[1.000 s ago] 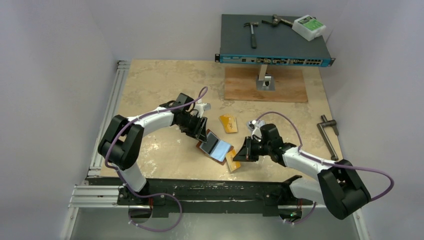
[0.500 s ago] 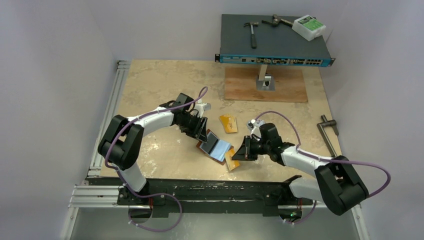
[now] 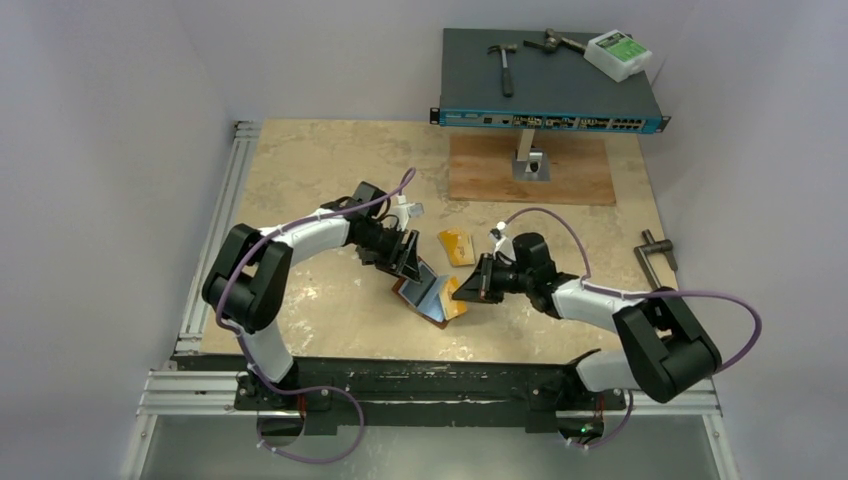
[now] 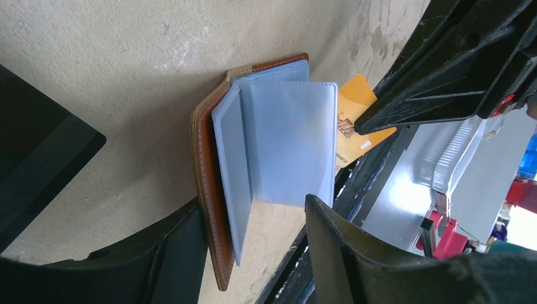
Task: Put the credit cards into the card holder
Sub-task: Turn over the card slot in the card holder.
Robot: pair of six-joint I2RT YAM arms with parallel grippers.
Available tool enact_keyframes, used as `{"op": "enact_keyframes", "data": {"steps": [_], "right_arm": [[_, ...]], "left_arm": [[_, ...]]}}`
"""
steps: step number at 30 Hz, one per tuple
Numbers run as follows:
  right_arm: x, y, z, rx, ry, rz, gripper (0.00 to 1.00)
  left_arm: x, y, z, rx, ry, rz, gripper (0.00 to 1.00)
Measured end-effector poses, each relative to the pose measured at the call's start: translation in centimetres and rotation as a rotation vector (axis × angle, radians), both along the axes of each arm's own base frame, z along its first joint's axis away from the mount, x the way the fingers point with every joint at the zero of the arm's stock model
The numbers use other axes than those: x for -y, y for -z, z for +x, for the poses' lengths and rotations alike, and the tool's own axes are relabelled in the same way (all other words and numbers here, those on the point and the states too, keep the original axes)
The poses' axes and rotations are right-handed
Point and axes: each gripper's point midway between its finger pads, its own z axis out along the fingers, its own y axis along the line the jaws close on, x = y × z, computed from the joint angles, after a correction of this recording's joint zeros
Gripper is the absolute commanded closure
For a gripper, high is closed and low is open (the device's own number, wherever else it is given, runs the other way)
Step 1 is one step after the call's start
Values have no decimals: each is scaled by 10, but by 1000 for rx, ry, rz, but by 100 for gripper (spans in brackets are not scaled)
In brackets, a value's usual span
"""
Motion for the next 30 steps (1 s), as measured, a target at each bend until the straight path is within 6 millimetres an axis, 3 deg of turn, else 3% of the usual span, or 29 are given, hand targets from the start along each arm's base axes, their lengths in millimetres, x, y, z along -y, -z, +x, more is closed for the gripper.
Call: {"op": "enact_keyframes", "data": {"steps": [15, 21, 28, 30], "right_arm": [[-32, 6, 16, -9, -36, 37, 100], [-36, 9, 22, -8, -38, 41, 100], [-36, 9, 22, 9, -35, 49, 100], [-33, 15, 17, -5, -34, 42, 100]], "left_arm": [[3, -4, -3, -39, 5, -30, 45], [0, 7, 1, -48, -6, 10, 56], [-16, 36, 9, -36, -38, 184, 80], [-17, 37, 11, -30, -39, 202, 80]]}}
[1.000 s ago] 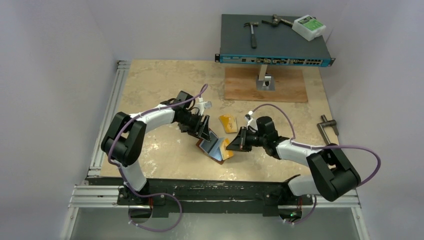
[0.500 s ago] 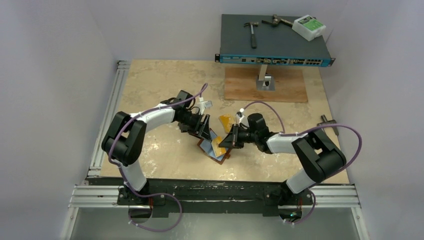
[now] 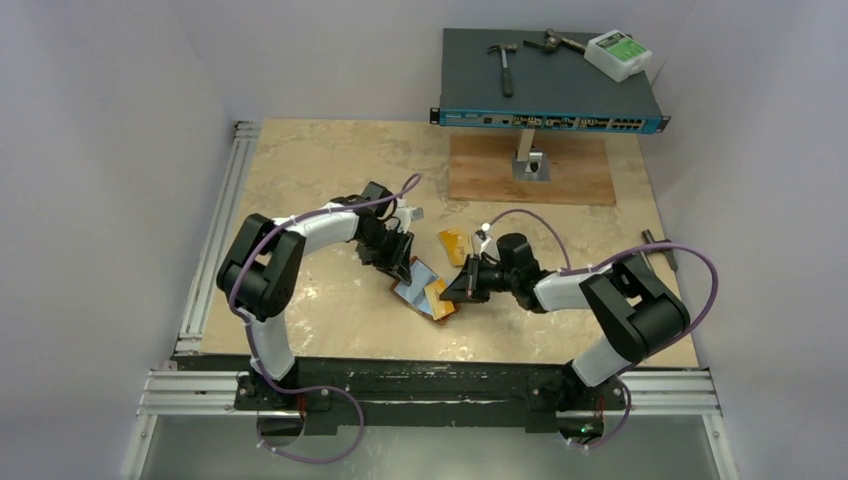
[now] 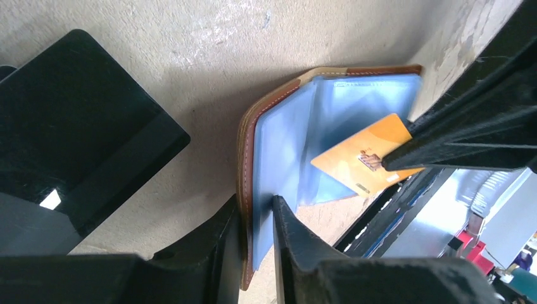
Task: Put the credit cards into the card holder
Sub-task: Turn over the card slot in the card holder, then insert the credit card into the card holder.
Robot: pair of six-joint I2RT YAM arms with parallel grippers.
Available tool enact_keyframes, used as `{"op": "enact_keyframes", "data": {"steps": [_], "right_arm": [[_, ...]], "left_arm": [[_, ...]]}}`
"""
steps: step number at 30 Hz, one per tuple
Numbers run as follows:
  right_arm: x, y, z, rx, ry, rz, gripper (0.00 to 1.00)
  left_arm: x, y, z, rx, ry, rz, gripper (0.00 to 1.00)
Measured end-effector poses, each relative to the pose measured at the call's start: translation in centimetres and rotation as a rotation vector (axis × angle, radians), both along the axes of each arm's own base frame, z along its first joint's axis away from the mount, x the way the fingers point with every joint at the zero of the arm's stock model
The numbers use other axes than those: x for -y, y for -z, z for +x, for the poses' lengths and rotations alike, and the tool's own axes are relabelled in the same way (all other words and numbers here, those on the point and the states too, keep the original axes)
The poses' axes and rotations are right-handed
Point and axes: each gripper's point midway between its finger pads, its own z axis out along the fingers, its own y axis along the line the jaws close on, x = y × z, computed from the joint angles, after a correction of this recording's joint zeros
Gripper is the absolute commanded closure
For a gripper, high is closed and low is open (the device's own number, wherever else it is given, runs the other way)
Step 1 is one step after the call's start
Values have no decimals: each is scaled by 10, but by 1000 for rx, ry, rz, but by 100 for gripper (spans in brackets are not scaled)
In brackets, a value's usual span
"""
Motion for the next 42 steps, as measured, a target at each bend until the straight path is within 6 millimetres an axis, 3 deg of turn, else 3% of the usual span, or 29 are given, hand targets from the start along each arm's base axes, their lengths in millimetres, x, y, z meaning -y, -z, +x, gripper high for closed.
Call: {"op": "enact_keyframes", "data": {"steps": [3, 8, 15, 22, 27, 30, 36, 42], "right_arm": [[8, 14, -14, -37, 1, -21, 100], [16, 25, -28, -72, 1, -32, 100], [12, 25, -25, -67, -9, -18, 100], [2, 16, -9, -40, -16, -4, 100], [-2, 20, -3, -46, -19, -11, 100], [-2, 26, -3, -57, -20, -16, 100], [-2, 25, -4, -45, -22, -7, 100], [4, 10, -11, -12, -16, 5, 100]], "left_arm": [[0, -1, 1, 3, 0, 0, 79], [0, 0, 1, 3, -5, 6, 67], [4, -1, -3, -16, -2, -6, 62], [10, 2, -8, -39, 17, -16, 61], [14, -4, -7, -41, 23, -41, 60], [17, -7, -9, -47, 31, -60, 65], [21, -8, -7, -65, 37, -75, 92], [23, -11, -5, -85, 26, -101, 92]]}}
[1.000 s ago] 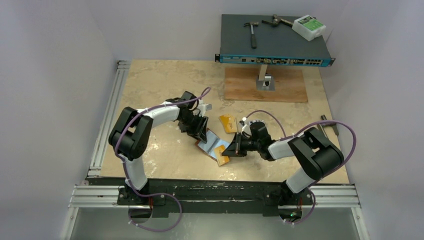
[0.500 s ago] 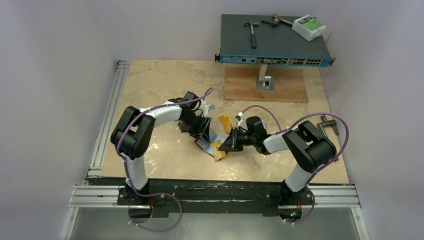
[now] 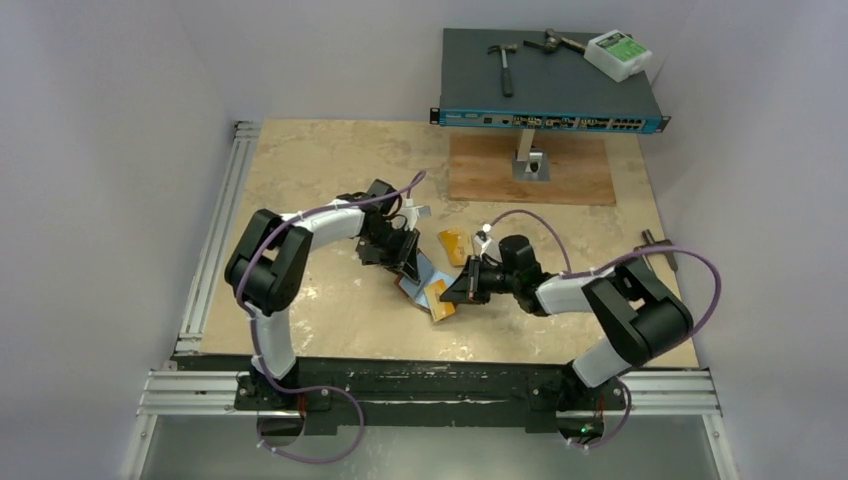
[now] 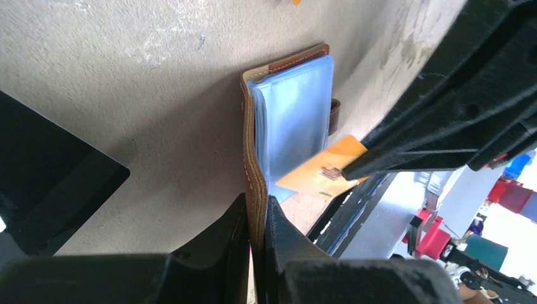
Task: Put the credit cards into the card holder
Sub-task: Insert the credit card into the card holder.
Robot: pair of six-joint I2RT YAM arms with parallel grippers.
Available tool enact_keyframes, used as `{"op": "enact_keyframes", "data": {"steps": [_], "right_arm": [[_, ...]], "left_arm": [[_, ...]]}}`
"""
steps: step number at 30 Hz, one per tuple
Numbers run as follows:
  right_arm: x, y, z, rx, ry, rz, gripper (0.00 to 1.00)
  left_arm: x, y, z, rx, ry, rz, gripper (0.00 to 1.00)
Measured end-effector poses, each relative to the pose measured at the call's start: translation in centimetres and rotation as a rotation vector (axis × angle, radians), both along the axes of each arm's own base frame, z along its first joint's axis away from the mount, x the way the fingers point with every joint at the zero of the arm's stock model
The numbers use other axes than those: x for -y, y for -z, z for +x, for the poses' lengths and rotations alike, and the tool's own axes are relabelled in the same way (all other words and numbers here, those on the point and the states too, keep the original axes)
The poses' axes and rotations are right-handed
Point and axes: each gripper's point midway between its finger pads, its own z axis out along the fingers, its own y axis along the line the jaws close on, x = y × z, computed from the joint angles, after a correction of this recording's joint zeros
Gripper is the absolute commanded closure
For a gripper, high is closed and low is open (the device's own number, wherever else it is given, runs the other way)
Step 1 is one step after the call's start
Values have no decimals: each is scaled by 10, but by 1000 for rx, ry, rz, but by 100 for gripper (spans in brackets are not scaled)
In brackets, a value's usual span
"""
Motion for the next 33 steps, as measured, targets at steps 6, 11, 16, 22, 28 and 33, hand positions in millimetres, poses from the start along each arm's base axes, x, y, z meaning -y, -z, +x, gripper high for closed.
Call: {"op": "enact_keyframes", "data": {"steps": [6, 11, 16, 22, 28, 33], "right_arm": [[5, -48, 13, 143, 68, 44, 100], [16, -93, 27, 273, 185, 67, 100], [28, -98, 36, 293, 281, 37, 100], [38, -55, 32, 193, 327, -40, 100], [32, -16, 25, 89, 307, -107, 100], [13, -4, 16, 61, 241, -129, 100]], "left_arm": [[3, -30, 13, -3, -66, -77, 83], [14, -83, 24, 80, -176, -227, 80], [20, -42, 0, -21, -226, -219, 77], [22, 11, -22, -165, -257, -127, 69], [18, 18, -15, -123, -276, -119, 63], [10, 17, -16, -81, -246, -95, 60]]}}
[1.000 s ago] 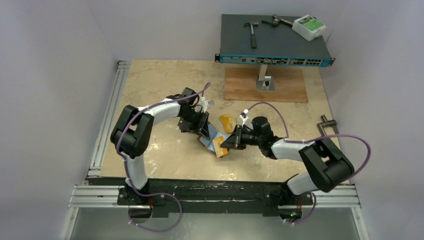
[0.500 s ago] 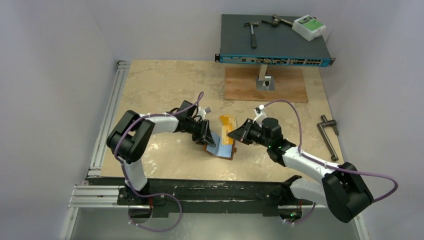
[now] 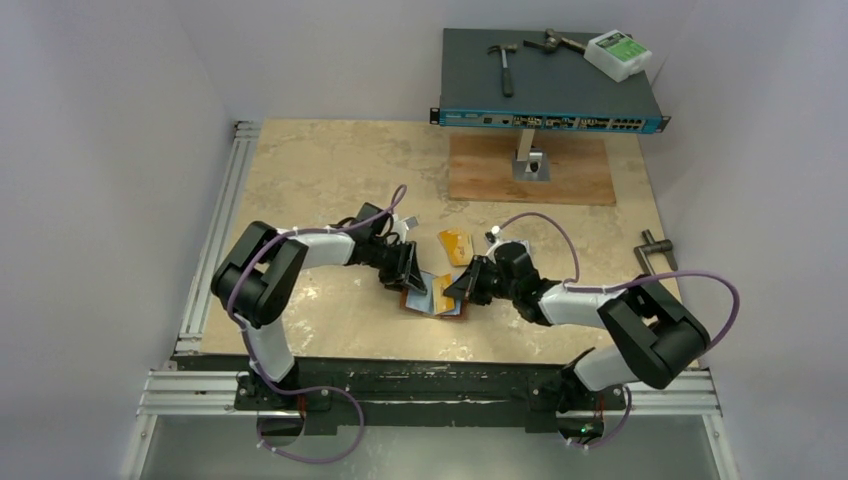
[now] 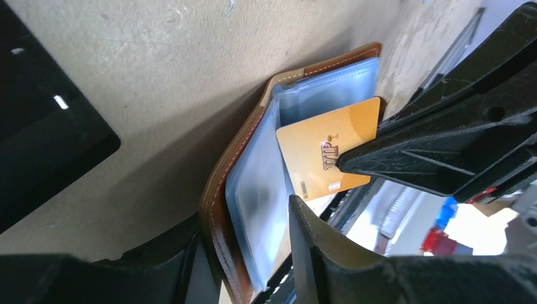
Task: Put the credit cards into the card holder
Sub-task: Insert the credit card into the card holder.
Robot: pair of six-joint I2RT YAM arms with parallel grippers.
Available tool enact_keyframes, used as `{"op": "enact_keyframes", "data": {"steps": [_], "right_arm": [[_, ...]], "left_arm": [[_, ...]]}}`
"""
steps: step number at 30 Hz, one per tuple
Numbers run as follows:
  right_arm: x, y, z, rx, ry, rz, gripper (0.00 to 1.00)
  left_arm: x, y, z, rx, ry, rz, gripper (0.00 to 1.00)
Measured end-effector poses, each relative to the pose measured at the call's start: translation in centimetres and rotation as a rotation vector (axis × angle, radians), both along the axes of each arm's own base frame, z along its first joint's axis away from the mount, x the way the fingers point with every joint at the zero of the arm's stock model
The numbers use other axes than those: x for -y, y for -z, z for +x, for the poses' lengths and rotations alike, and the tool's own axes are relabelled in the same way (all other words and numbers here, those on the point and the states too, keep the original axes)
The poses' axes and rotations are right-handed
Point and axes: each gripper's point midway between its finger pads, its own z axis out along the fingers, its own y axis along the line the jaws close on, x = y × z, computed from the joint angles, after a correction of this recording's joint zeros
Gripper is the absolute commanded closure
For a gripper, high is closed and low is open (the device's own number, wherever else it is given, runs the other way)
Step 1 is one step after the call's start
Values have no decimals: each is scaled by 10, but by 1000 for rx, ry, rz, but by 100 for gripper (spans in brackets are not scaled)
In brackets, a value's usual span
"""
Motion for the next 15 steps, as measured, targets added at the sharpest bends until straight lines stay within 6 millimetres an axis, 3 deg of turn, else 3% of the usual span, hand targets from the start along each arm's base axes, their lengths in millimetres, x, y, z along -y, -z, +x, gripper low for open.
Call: {"op": "enact_keyframes", "data": {"steps": [7, 15], "right_arm": [[-7, 9, -4, -5, -34, -24, 100], [-17, 15, -6, 21, -81, -70, 100]], "left_arm": [[-21, -5, 3, 113, 99, 112, 57], [-37, -37, 2, 280, 281, 145, 53]]}}
